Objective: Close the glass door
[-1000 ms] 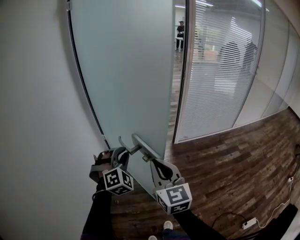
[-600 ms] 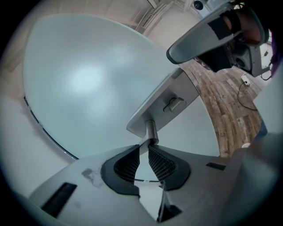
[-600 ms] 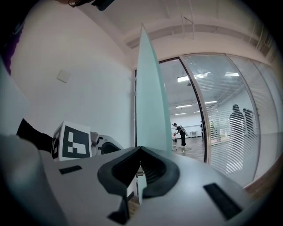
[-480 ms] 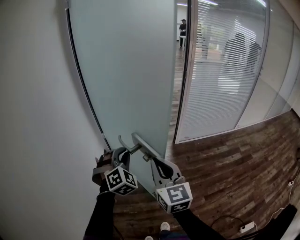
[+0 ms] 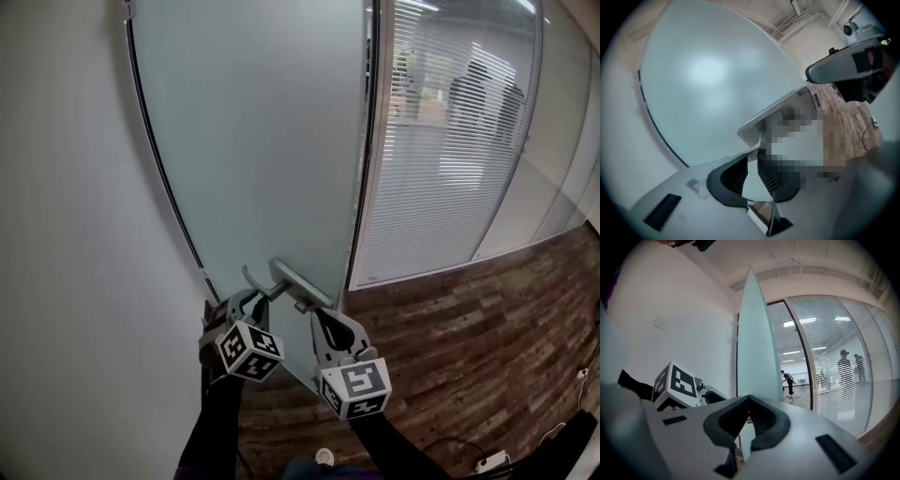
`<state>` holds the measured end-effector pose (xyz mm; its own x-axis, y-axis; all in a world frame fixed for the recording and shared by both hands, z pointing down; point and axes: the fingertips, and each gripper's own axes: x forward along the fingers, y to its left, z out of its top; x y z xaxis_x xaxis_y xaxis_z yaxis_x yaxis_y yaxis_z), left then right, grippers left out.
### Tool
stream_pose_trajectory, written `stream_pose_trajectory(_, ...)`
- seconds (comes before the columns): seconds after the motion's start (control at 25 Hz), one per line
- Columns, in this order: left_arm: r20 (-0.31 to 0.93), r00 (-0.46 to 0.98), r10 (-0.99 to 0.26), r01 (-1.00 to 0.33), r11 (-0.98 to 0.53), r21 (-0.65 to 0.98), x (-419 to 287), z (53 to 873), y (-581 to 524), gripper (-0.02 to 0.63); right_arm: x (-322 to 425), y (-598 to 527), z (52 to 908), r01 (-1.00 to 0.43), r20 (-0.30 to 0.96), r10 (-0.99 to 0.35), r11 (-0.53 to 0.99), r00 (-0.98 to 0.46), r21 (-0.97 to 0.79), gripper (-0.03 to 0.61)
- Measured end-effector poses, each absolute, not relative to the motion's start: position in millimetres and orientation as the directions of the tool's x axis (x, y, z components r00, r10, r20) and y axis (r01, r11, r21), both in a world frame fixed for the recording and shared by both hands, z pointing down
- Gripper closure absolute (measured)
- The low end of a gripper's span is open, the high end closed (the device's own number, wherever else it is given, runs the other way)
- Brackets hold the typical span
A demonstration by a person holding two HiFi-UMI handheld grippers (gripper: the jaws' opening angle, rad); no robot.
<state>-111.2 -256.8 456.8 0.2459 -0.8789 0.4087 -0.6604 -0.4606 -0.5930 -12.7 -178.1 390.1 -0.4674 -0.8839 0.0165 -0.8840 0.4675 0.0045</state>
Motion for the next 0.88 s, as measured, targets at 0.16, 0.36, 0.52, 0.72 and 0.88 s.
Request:
stream_pose_trajectory(0.16, 0.415, 0.28, -0.866, -0.711, -0.478, -0.517, -95.5, 452.6, -268.8, 0.551, 1.3, -188.2, 380.9, -0.896, 0.006, -0.896, 0.445, -0.445, 0.003, 0.581)
stream_pose_trajectory(0.36, 0.422, 0.329, -0.845, -0.704, -0.518, -0.487, -75.6, 452.9, -292.4, 0.551, 16.3, -217.0, 380.4, -0.919, 0.006, -0.919, 0.394, -0.394, -0.006, 0.581)
stream_pose_trajectory(0.52, 0.425, 0.369, -0.827, -0.721, -0.543, -0.431, -56.3, 448.1, -308.3, 0.55, 26.2, -240.8, 372.9, -0.933, 0.007, -0.933, 0.36, -0.36, -0.008, 0.581)
stream_pose_trajectory(0.72, 0.409, 0.416, -0.812, -0.728, -0.567, -0.385, -36.2, 446.8, -330.5, 0.549, 33.4, -271.0, 369.6, -0.949, -0.002, -0.949, 0.316, -0.316, -0.005, 0.581)
stream_pose_trajectory(0.88, 0.403, 0.459, -0.792, -0.701, -0.602, -0.383, -20.0, 446.8, -347.6, 0.55, 39.4, -291.2, 371.4, -0.959, -0.003, -0.959, 0.285, -0.285, 0.002, 0.581)
